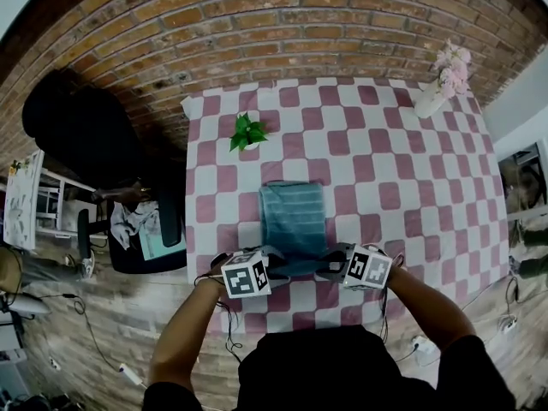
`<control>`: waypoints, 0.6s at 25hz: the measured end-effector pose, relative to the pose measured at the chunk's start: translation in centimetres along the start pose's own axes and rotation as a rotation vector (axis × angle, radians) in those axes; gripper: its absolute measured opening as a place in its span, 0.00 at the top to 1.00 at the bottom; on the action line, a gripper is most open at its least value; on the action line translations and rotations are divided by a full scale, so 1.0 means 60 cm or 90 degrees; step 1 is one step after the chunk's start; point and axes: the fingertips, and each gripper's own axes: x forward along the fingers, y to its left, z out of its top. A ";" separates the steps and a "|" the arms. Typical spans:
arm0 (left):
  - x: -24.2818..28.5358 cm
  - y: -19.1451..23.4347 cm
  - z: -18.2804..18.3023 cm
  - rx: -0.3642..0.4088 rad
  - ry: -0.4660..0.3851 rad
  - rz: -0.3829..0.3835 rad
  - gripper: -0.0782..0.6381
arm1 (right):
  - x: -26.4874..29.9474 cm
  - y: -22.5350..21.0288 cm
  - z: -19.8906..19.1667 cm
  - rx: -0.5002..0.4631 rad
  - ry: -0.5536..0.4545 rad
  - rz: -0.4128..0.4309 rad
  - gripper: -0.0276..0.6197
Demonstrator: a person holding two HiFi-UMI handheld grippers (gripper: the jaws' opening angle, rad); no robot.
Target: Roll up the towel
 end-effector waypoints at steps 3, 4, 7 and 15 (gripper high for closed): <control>-0.008 0.007 0.007 0.140 0.040 0.172 0.37 | -0.002 -0.019 0.005 0.152 -0.035 0.062 0.83; -0.010 0.008 0.011 0.212 0.063 0.234 0.36 | -0.005 -0.026 0.008 0.197 -0.042 0.084 0.83; -0.013 0.005 0.033 0.362 0.077 0.353 0.41 | -0.011 -0.047 0.014 0.300 -0.056 0.144 0.83; 0.022 0.057 0.018 0.389 0.142 0.366 0.54 | -0.030 -0.114 0.033 0.395 -0.117 0.136 0.75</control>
